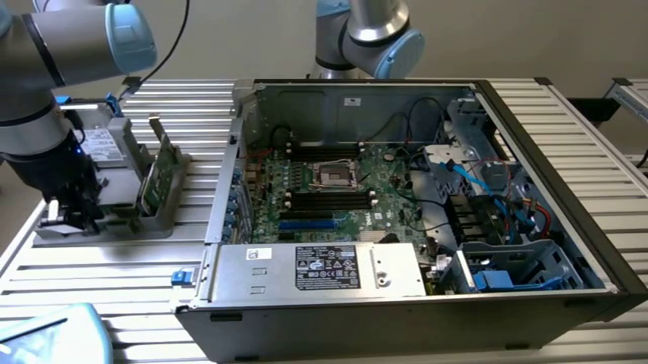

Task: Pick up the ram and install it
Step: 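Pick up the ram and move it above insertion slot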

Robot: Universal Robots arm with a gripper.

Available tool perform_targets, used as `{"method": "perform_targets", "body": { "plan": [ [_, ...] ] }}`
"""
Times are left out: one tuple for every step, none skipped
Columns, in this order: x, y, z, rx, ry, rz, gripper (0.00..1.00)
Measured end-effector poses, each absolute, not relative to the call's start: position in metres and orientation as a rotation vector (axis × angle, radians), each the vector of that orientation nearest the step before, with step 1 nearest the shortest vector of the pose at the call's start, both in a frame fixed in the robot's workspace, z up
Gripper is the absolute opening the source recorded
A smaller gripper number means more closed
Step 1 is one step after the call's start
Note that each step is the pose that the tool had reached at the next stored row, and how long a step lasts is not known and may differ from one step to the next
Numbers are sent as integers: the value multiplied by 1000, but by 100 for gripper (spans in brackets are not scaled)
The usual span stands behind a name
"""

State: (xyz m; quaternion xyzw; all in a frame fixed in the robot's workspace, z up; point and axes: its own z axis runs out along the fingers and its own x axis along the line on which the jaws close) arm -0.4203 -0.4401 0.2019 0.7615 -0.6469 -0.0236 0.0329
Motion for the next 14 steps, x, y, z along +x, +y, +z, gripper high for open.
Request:
{"method": "perform_targets", "body": {
  "plan": [
    [-420,-440,201,2340,-1995,-73,37],
    [-420,-440,200,2337,-2000,-74,37],
    [-420,-440,200,2332,-2005,-74,37],
    [-420,-440,199,2328,-2010,-75,37],
    [-420,-440,199,2324,-2016,-75,37],
    [-420,-440,199,2320,-2021,-76,37],
    [-420,-440,199,2316,-2027,-77,37],
    [-420,-440,199,2313,-2032,-78,37],
    [-420,-440,199,2310,-2036,-79,37],
    [-421,-440,199,2308,-2040,-80,37],
    [-421,-440,199,2306,-2042,-81,37],
    [-421,-440,199,2305,-2044,-81,37],
    [-422,-440,199,2303,-2046,-81,37],
    [-422,-440,199,2302,-2048,-81,37]
  ]
}}
